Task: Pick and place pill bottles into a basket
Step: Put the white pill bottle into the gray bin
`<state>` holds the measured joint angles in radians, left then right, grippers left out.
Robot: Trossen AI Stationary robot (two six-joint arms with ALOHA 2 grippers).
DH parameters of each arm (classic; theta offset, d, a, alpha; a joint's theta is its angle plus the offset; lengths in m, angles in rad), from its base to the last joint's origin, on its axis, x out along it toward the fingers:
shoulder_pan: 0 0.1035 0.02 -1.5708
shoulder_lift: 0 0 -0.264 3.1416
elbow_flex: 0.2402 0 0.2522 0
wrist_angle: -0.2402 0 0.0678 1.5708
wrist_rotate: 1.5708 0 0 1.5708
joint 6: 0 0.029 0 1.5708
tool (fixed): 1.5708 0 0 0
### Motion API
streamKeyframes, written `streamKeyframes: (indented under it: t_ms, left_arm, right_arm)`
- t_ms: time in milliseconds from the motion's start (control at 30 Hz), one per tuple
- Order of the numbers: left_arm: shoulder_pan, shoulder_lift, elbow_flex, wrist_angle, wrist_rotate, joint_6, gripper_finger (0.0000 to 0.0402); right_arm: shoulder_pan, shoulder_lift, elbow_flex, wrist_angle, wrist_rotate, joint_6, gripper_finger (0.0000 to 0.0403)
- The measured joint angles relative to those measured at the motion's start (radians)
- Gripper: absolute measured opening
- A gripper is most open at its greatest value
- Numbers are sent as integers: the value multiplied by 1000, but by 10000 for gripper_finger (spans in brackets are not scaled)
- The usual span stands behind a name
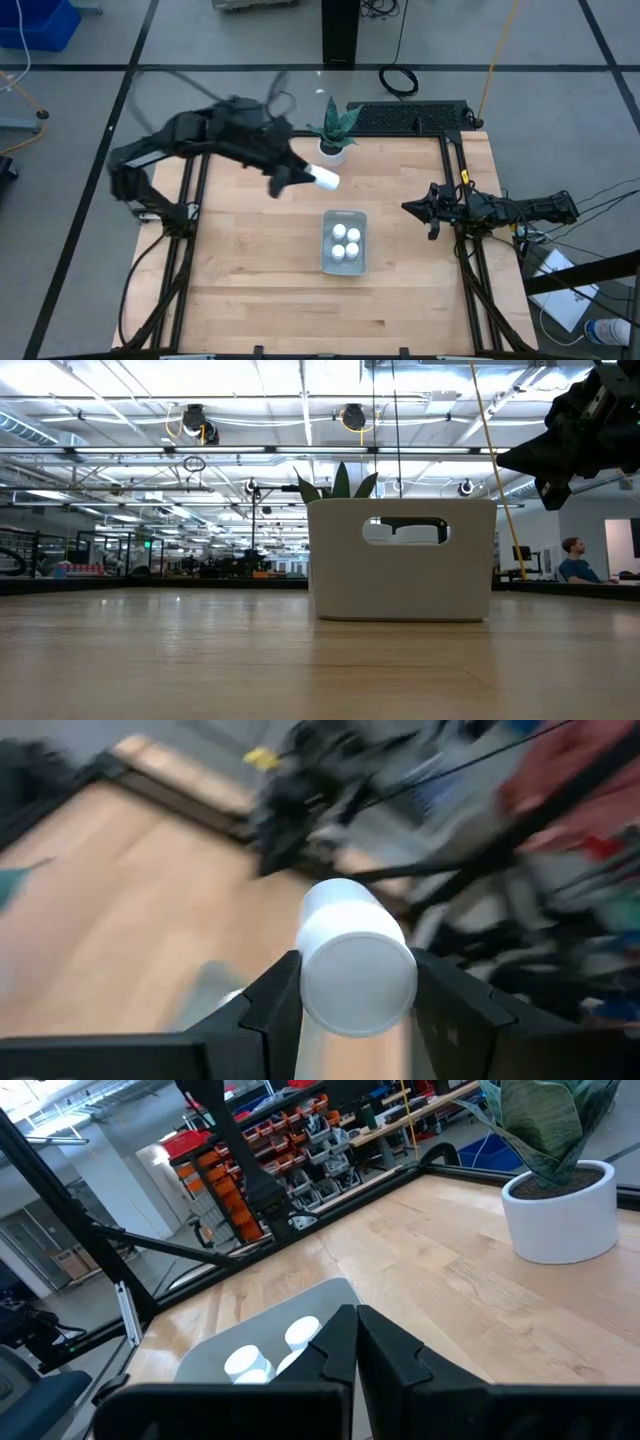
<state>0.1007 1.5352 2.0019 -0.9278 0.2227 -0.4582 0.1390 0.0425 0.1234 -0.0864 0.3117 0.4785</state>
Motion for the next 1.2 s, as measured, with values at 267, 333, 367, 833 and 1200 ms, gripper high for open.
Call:
streamKeyframes:
  t_ms: [267,333,367,833,1200]
  left_arm:
    - [20,247,86,-187,-48,228,167]
    - [20,296,86,-188,-48,276,167]
    - [21,316,86,-195,-50,301,167]
    - [-23,524,87,-247,-146,451,166]
    - [-56,591,87,-264,-181,515,166]
  right_arm:
    - [0,0,0,0,0,0,4]
    - [0,0,0,0,0,0,4]
    - [0,0,0,0,0,0,4]
    - [0,0,0,0,0,0,4]
    - [0,0,0,0,0,0,4]
